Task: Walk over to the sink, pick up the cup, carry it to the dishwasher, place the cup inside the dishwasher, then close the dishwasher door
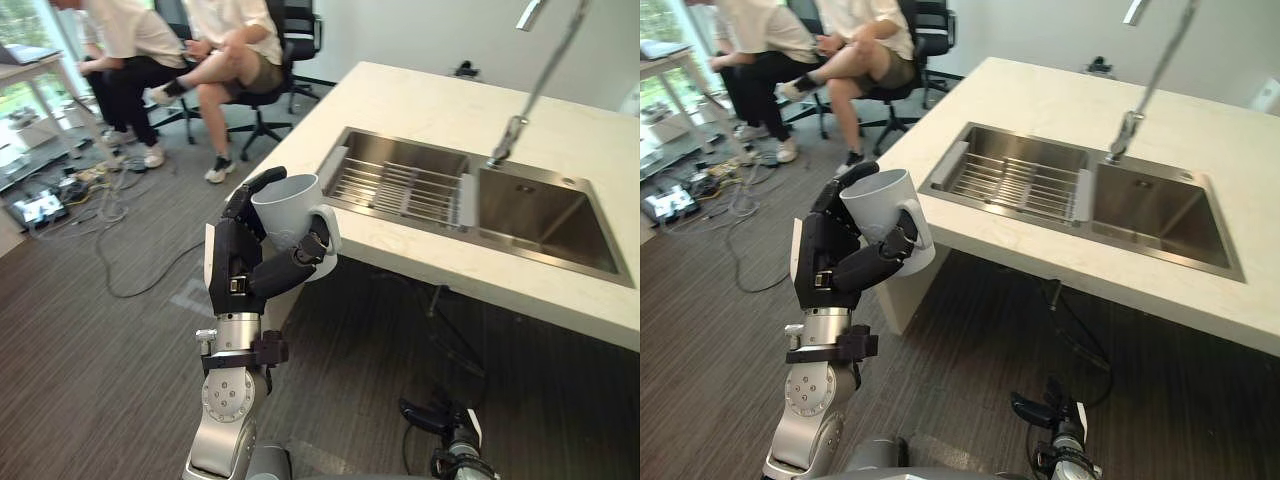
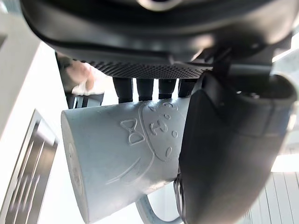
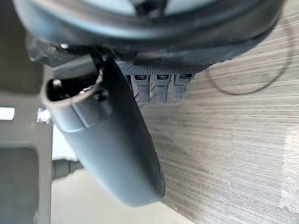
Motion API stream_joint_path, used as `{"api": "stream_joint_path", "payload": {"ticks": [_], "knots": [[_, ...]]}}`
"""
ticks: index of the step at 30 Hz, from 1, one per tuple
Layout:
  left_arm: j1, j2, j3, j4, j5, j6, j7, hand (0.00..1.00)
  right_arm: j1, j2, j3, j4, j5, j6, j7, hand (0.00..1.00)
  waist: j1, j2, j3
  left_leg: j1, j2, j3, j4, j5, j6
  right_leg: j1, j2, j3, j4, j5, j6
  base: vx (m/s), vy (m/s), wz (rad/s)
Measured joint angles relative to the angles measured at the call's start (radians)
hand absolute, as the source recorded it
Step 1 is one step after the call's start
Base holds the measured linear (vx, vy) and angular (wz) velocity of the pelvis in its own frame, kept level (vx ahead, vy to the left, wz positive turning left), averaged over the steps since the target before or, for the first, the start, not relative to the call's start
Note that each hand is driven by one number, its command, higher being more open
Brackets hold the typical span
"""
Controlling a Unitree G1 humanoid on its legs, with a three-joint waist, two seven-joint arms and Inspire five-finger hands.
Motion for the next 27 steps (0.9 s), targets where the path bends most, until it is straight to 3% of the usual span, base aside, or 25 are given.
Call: {"api": "stream_joint_path", "payload": {"ticks": [2, 4, 5, 7, 8, 9, 10, 12, 13, 14, 15, 18, 19, 21, 22, 24, 26, 27], "knots": [[0.029, 0.009, 0.013, 0.0, 0.0, 0.001, -0.001, 0.3, -0.013, -0.004, 0.001, 0.0, -0.001, 0.0, -0.002, 0.9, 0.004, -0.01, -0.006, 0.023, -0.058, 0.003, -0.003, -0.035, -0.019, 0.012, -0.048, 0.004, 0.04, -0.042, -0.011, 0.14, 0.184, 0.31], [0.044, 0.005, 0.012, 0.002, 0.0, 0.009, -0.002, 0.3, -0.017, -0.003, 0.005, -0.001, -0.002, 0.001, 0.0, 0.9, -0.014, -0.021, -0.003, 0.041, -0.111, -0.021, -0.012, -0.054, 0.001, -0.042, -0.078, 0.063, 0.228, 0.002, -0.009, 0.27, 0.172, 0.81], [0.044, 0.015, 0.0, 0.002, 0.0, 0.019, -0.006, 0.3, -0.014, 0.014, 0.005, 0.003, -0.008, 0.014, 0.005, 0.9, -0.024, -0.022, -0.002, 0.061, -0.152, -0.08, -0.013, -0.056, 0.019, -0.135, -0.067, 0.156, 0.467, 0.102, -0.043, 0.28, 0.153, 1.05], [0.044, 0.015, -0.006, 0.003, 0.001, 0.023, -0.005, 0.3, -0.012, 0.026, 0.008, 0.002, -0.011, 0.015, 0.008, 0.9, -0.028, -0.018, 0.0, 0.088, -0.165, -0.117, -0.024, -0.063, 0.031, -0.174, -0.032, 0.22, 0.562, 0.079, -0.037, 0.3, 0.093, 0.93], [0.043, 0.012, -0.007, 0.003, 0.001, 0.024, -0.005, 0.3, -0.005, 0.03, 0.021, -0.004, -0.011, 0.015, 0.013, 0.9, -0.025, -0.018, -0.001, 0.121, -0.178, -0.156, -0.046, -0.064, 0.035, -0.199, 0.009, 0.269, 0.586, 0.049, -0.044, 0.35, 0.018, 1.13], [0.039, 0.009, -0.01, 0.003, 0.001, 0.023, -0.005, 0.3, 0.007, 0.038, 0.039, -0.029, -0.012, 0.015, 0.018, 0.9, -0.02, -0.018, -0.001, 0.156, -0.191, -0.208, -0.076, -0.063, 0.034, -0.24, 0.064, 0.32, 0.57, 0.02, -0.033, 0.34, -0.008, 1.07], [0.039, 0.008, -0.01, 0.003, 0.001, 0.023, -0.005, 0.3, 0.009, 0.04, 0.041, -0.035, -0.012, 0.015, 0.019, 0.9, -0.021, -0.018, -0.001, 0.16, -0.194, -0.22, -0.081, -0.063, 0.033, -0.247, 0.073, 0.326, 0.563, 0.015, -0.031, 0.21, -0.06, 1.14], [0.03, 0.006, -0.026, 0.003, 0.001, 0.023, -0.005, 0.3, 0.029, 0.054, 0.042, -0.091, -0.013, 0.014, 0.022, 0.9, -0.023, -0.021, -0.004, 0.197, -0.205, -0.317, -0.116, -0.061, 0.028, -0.308, 0.151, 0.398, 0.461, 0.002, -0.031, 0.23, -0.149, 1.22], [0.028, 0.005, -0.033, 0.003, 0.001, 0.023, -0.005, 0.3, 0.033, 0.054, 0.042, -0.102, -0.013, 0.014, 0.022, 0.9, -0.024, -0.02, -0.005, 0.202, -0.208, -0.342, -0.119, -0.062, 0.024, -0.316, 0.164, 0.41, 0.418, 0.002, -0.03, 0.29, -0.245, 1.39], [0.025, 0.006, -0.05, 0.003, 0.001, 0.022, -0.005, 0.3, 0.043, 0.054, 0.042, -0.121, -0.012, 0.011, 0.014, 0.9, -0.023, -0.026, -0.009, 0.206, -0.223, -0.401, -0.12, -0.072, 0.005, -0.315, 0.17, 0.429, 0.301, 0.023, -0.033, 0.3, -0.285, 1.33], [0.021, 0.009, -0.061, 0.001, 0.001, 0.019, -0.008, 0.3, 0.049, 0.056, 0.043, -0.131, -0.011, 0.01, 0.006, 0.9, -0.021, -0.049, -0.016, 0.206, -0.251, -0.439, -0.118, -0.082, -0.011, -0.315, 0.143, 0.425, 0.232, 0.103, -0.027, 0.32, -0.302, 1.68], [0.024, -0.003, -0.112, 0.031, 0.001, 0.016, -0.022, 0.3, 0.045, 0.018, 0.048, -0.128, -0.01, 0.011, -0.006, 0.9, -0.016, 0.007, -0.042, 0.191, -0.204, -0.497, -0.116, -0.09, -0.042, -0.265, 0.14, 0.267, 0.195, 0.085, -0.039, 0.25, -0.221, 1.4], [0.024, -0.004, -0.118, 0.031, 0.001, 0.016, -0.034, 0.3, 0.041, 0.009, 0.056, -0.131, -0.01, 0.01, -0.007, 0.9, -0.017, 0.012, -0.044, 0.186, -0.183, -0.491, -0.141, -0.073, -0.067, -0.234, 0.139, 0.205, 0.166, 0.085, -0.041, 0.2, -0.217, 1.36], [0.024, -0.004, -0.117, 0.031, 0.0, 0.017, -0.039, 0.3, 0.043, 0.01, 0.062, -0.14, -0.01, 0.009, -0.012, 0.9, -0.021, 0.012, -0.043, 0.185, -0.161, -0.451, -0.146, -0.059, -0.071, -0.191, 0.137, 0.144, 0.143, 0.086, -0.041, 0.09, -0.13, 1.12], [0.025, -0.005, -0.117, 0.031, -0.001, 0.017, -0.039, 0.3, 0.049, 0.011, 0.063, -0.145, -0.01, 0.008, -0.014, 0.9, -0.02, 0.012, -0.043, 0.186, -0.149, -0.413, -0.146, -0.057, -0.069, -0.175, 0.136, 0.125, 0.137, 0.086, -0.041, 0.06, -0.09, 1.13], [0.028, -0.006, -0.102, 0.028, -0.003, 0.017, -0.039, 0.3, 0.065, 0.021, 0.062, -0.156, -0.009, 0.006, -0.019, 0.9, -0.017, 0.011, -0.041, 0.194, -0.097, -0.197, -0.151, -0.046, -0.05, -0.115, 0.133, 0.069, 0.112, 0.086, -0.042, 0.06, -0.069, 1.03], [0.035, -0.006, -0.078, 0.02, -0.009, 0.016, -0.04, 0.3, 0.063, 0.029, 0.063, -0.155, -0.009, 0.005, -0.023, 0.9, -0.011, 0.009, -0.04, 0.209, -0.084, -0.104, -0.176, -0.036, -0.035, -0.097, 0.126, 0.067, 0.106, 0.086, -0.045, 0.05, 0.013, 0.53], [0.041, -0.006, -0.064, 0.02, -0.019, 0.015, -0.04, 0.3, 0.06, 0.037, 0.063, -0.154, -0.009, 0.005, -0.023, 0.9, 0.0, 0.01, -0.041, 0.216, -0.093, -0.103, -0.192, -0.029, -0.03, -0.091, 0.121, 0.071, 0.092, 0.09, -0.053, 0.05, 0.07, 0.21]]}}
